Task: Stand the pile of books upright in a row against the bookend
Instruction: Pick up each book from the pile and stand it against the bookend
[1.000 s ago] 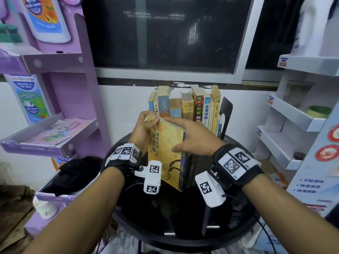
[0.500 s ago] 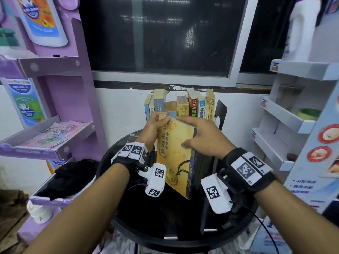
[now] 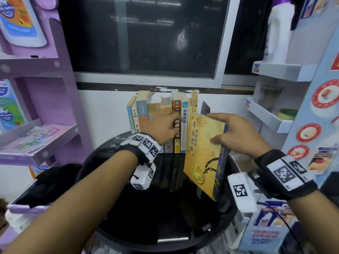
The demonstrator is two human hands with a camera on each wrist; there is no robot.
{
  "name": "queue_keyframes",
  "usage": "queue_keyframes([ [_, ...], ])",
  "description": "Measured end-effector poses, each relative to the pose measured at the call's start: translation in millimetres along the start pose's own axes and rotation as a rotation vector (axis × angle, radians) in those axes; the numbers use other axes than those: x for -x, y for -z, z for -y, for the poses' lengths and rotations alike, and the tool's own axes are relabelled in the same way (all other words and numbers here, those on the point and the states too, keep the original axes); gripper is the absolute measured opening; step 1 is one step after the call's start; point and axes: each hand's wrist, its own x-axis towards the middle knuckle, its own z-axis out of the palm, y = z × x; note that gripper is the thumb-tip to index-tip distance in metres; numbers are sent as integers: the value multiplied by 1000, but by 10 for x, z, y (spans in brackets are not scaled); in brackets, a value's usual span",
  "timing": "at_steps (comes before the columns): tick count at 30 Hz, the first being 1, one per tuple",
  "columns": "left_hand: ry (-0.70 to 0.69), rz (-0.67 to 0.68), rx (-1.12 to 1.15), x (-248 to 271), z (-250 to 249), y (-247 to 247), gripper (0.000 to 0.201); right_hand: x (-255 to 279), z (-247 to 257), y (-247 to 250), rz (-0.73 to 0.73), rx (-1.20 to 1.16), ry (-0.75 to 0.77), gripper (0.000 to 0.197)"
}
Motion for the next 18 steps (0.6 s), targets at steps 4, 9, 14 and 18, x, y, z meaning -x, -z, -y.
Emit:
queue_keyframes([
  [4, -174, 69, -185, -212, -149, -114, 37, 33, -174, 206, -60, 34, -51, 65],
  [9, -222, 133, -327, -443, -323, -267, 40, 12, -337, 327, -131, 75, -68, 64],
  [14, -241, 258, -377, -584, -448, -430, 43, -128, -452, 335, -158, 84, -70, 66],
  [18, -254, 311, -393, -668, -509, -536, 42, -258, -507, 334, -143, 85, -59, 68],
])
